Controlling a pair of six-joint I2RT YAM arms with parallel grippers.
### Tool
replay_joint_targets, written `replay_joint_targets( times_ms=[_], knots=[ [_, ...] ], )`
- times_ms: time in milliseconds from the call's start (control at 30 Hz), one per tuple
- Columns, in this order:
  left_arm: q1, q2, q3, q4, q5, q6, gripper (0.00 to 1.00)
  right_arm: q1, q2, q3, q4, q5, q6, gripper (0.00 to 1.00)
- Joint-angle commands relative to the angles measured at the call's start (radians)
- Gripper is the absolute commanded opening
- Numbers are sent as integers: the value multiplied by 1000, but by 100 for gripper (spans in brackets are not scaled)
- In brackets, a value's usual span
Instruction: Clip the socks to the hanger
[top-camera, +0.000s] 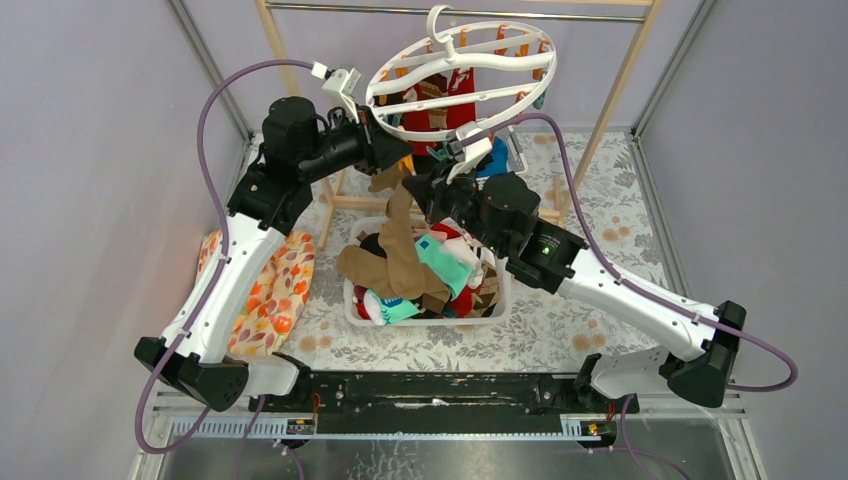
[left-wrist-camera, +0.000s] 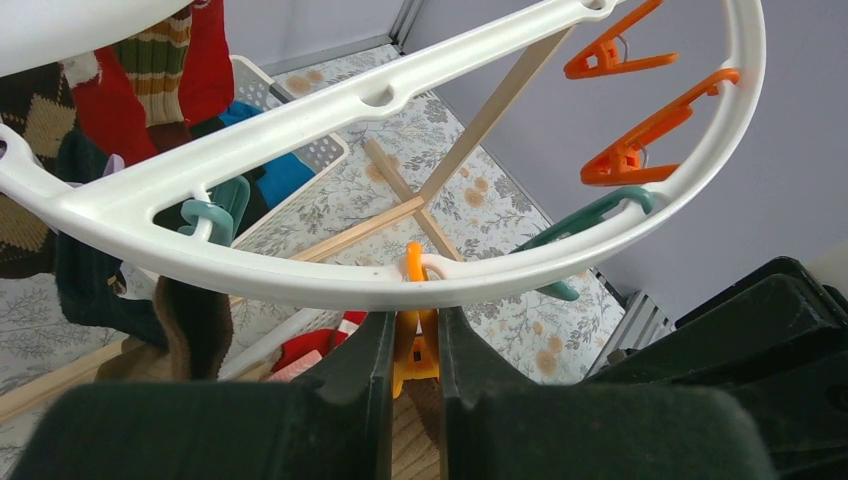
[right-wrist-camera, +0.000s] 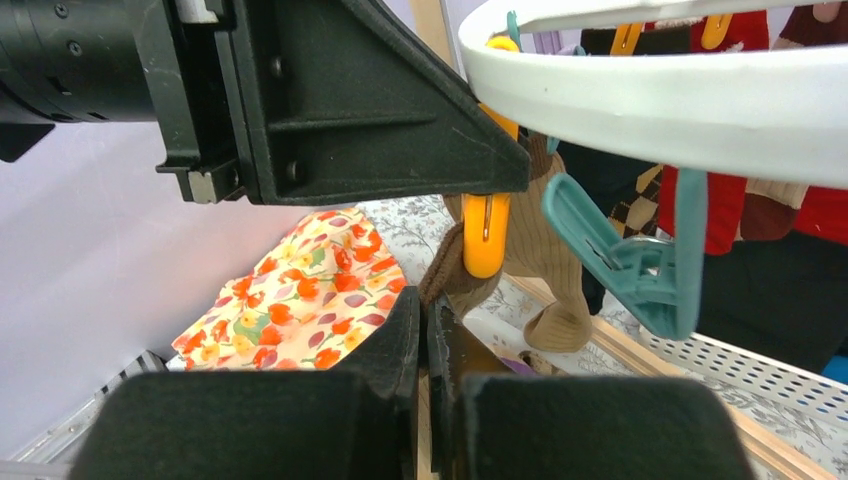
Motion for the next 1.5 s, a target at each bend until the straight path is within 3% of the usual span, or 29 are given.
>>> replay_joint_targets(
  times_ms=[0, 1100, 1467],
  knots=[
    [-8, -8, 10, 16, -25, 30, 0, 9, -18, 57, -9, 27, -32, 0],
    [-9, -10, 17, 16, -38, 54, 0, 7, -55, 36, -4, 65, -28, 0],
    [-8, -12, 32, 16, -19, 24, 0, -4, -85, -131, 63, 59, 83, 0]
  ],
)
